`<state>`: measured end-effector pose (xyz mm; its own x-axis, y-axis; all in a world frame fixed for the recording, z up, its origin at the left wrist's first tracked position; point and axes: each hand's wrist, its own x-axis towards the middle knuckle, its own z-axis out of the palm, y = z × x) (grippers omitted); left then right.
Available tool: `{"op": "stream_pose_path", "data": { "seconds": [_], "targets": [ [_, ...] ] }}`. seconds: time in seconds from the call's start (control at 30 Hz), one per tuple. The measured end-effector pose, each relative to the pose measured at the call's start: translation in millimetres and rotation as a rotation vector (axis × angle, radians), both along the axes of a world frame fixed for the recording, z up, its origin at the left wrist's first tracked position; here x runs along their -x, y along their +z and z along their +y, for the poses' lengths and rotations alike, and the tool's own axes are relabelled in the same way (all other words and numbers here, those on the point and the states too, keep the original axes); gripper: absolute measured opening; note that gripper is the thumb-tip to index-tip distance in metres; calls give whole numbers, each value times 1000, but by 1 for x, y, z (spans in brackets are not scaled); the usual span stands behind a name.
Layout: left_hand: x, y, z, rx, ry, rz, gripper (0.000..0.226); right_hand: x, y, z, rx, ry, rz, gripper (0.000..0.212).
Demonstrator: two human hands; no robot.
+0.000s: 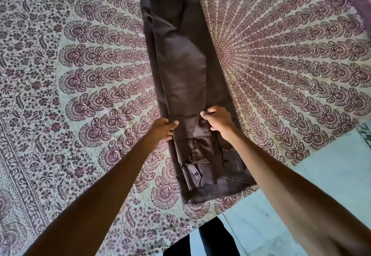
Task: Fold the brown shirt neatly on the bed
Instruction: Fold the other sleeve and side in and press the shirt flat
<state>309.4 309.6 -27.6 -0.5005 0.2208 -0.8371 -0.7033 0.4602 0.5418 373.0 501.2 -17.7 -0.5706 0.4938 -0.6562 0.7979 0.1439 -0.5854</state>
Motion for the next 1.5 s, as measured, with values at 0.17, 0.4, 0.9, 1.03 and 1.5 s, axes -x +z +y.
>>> {"op": "stream_pose_path", "data": {
  "seconds": [0.17, 0.4, 0.9, 1.03, 1.5],
  "targets": [
    [76, -12, 25, -95, 145, 53, 15, 76, -20, 13, -27, -145, 49, 27],
    [148, -19, 41, 54, 103, 127, 23, 153, -15, 27, -163, -204, 74, 45],
    [353, -2, 102, 122, 69, 429, 31, 272, -18, 55, -431, 369, 264, 19],
    [383, -5, 106, 187, 137, 350, 28, 293, -19, 52, -436, 421, 251, 16],
    [427, -24, 101, 399, 69, 837, 42, 316, -35, 47, -509, 418, 214, 12]
  ]
}}
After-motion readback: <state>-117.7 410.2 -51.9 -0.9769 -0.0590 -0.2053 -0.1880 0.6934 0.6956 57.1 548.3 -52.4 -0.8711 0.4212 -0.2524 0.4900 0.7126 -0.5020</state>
